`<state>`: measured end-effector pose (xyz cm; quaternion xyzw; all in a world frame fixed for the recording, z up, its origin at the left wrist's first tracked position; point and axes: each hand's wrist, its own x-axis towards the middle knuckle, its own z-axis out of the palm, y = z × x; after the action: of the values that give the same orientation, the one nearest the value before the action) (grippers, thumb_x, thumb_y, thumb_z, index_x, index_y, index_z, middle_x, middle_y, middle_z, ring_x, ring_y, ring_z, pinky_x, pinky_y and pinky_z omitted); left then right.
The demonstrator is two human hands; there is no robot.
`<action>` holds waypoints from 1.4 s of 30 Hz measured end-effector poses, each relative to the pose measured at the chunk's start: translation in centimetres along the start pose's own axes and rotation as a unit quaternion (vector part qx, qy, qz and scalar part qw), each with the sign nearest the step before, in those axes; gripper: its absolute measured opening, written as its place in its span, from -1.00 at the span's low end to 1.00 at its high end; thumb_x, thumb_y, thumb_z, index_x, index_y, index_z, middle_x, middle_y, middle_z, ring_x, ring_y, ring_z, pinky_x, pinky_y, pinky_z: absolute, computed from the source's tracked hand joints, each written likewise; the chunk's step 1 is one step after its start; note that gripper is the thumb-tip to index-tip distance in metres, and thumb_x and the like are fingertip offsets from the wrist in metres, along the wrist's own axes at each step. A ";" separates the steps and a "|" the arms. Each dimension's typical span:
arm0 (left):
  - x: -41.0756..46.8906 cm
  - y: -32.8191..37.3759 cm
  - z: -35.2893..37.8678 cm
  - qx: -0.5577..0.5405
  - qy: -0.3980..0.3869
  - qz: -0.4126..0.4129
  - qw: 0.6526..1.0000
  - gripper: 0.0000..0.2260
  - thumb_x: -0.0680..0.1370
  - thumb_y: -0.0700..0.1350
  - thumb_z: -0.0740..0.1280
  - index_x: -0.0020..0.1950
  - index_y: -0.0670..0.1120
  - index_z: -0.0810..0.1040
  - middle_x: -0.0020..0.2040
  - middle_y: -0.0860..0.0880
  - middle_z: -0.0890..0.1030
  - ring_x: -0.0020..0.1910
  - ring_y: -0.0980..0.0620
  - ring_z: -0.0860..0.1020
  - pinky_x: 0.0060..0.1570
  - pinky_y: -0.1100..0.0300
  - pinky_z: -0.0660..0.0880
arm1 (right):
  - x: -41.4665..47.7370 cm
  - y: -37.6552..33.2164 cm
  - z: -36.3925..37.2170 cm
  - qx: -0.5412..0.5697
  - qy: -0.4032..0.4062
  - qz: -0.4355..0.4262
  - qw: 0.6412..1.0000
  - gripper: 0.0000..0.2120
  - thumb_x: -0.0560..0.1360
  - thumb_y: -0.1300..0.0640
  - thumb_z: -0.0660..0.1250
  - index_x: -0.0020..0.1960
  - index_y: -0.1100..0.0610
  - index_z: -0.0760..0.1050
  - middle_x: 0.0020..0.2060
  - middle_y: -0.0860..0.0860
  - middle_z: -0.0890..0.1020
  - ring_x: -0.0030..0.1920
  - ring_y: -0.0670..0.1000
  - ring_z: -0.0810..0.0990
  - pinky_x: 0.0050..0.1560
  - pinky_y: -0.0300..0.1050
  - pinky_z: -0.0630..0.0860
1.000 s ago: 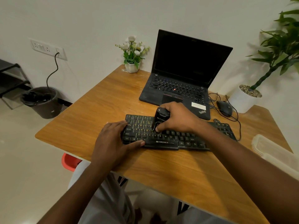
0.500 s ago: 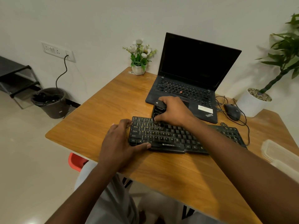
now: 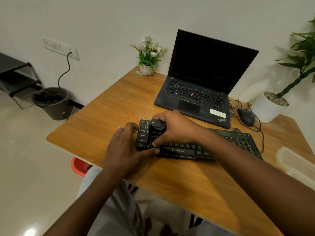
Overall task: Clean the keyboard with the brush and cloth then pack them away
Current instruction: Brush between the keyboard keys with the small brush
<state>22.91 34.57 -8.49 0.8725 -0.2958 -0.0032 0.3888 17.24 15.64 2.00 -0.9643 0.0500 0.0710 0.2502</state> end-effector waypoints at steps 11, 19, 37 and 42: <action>0.1 -0.1 -0.5 -0.005 0.009 0.044 0.999 -0.24 0.29 0.44 0.47 0.30 0.03 0.38 0.12 0.12 0.54 0.22 0.05 0.48 0.61 0.00 0.04 | 4.7 1.3 -0.6 0.000 0.136 0.047 0.990 -0.63 0.33 0.09 0.70 0.04 0.02 0.61 -0.07 -0.04 0.71 -0.07 -0.03 0.70 -0.16 -0.13 0.62; 0.7 -0.9 -0.8 0.025 -0.011 0.051 0.998 -0.17 0.26 0.51 0.43 0.31 0.04 0.32 0.32 0.13 0.58 0.37 0.06 0.49 0.63 -0.12 -0.08 | 3.8 -0.2 -0.3 0.021 0.047 0.022 0.998 -0.67 0.30 0.07 0.71 -0.08 -0.03 0.60 -0.14 -0.08 0.72 -0.13 -0.08 0.70 -0.18 -0.10 0.61; 0.4 -0.8 -0.9 -0.012 -0.010 0.032 0.999 -0.18 0.23 0.50 0.48 0.27 0.10 0.26 0.38 0.17 0.56 0.44 0.16 0.43 0.64 -0.04 -0.11 | 7.0 -0.6 -0.2 -0.018 0.124 0.038 0.991 -0.62 0.32 0.10 0.69 0.06 0.05 0.63 -0.07 -0.04 0.69 -0.06 -0.01 0.66 -0.24 -0.18 0.51; 0.5 -0.8 -1.0 -0.021 -0.006 0.021 1.000 -0.15 0.21 0.49 0.51 0.29 0.08 0.26 0.36 0.15 0.57 0.44 0.13 0.43 0.64 -0.03 -0.11 | 6.4 -1.3 0.2 -0.017 0.092 0.024 0.995 -0.65 0.29 0.06 0.69 -0.03 0.01 0.60 -0.13 -0.07 0.70 -0.11 -0.05 0.67 -0.20 -0.09 0.60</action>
<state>23.96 35.45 -8.24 0.8577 -0.3166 -0.0066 0.4051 23.70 16.50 1.46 -0.9693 0.0949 -0.0110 0.2268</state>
